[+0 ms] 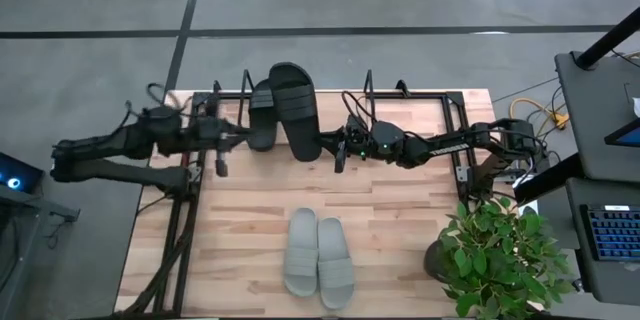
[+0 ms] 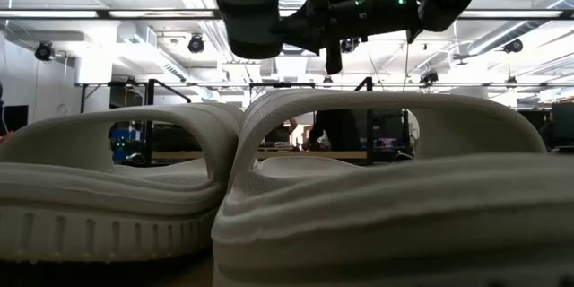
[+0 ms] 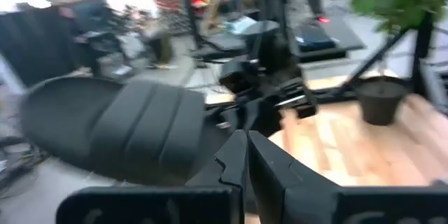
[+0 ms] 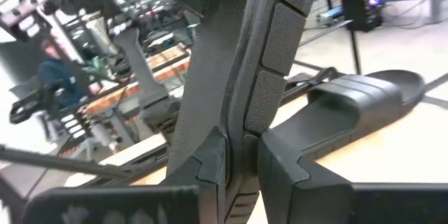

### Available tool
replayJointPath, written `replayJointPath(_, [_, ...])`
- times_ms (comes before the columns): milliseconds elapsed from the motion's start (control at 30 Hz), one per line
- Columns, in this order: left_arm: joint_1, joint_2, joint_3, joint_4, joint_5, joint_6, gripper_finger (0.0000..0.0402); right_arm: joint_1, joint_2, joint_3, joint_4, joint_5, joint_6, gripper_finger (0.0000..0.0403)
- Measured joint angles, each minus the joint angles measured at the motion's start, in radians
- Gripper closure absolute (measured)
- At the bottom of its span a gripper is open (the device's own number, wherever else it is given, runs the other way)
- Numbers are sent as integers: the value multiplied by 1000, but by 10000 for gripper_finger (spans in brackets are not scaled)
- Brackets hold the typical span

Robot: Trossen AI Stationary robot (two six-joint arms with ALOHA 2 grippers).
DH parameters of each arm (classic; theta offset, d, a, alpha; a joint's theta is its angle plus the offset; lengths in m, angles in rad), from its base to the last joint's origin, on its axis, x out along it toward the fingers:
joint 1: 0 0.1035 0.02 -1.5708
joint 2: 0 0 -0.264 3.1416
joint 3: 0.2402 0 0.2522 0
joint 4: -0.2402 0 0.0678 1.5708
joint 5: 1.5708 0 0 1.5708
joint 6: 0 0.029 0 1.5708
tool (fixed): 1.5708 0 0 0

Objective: Pick and place slides into the shelf
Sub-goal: Put the black slide on the shelf

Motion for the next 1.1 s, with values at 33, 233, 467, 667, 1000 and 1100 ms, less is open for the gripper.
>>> replayJointPath(33, [-7,-29,-39,11,-5,0,402,0,0,0,0,9,3,356])
replayJointPath(233, [-33,-223,-319,216,-5,14,402,-16,0,0,1,45,80,356])
replayJointPath(467, [-38,-401,-528,447,-6,223,401,-26,48,1,42,101,244,356])
replayJointPath(667, [-38,-484,-529,386,18,224,401,-23,148,50,66,104,342,357])
replayJointPath(1000, [-38,-423,-529,394,30,233,401,-23,302,160,81,67,415,357])
replayJointPath(1100, [-38,-372,-529,393,28,263,401,-24,324,170,84,67,419,357])
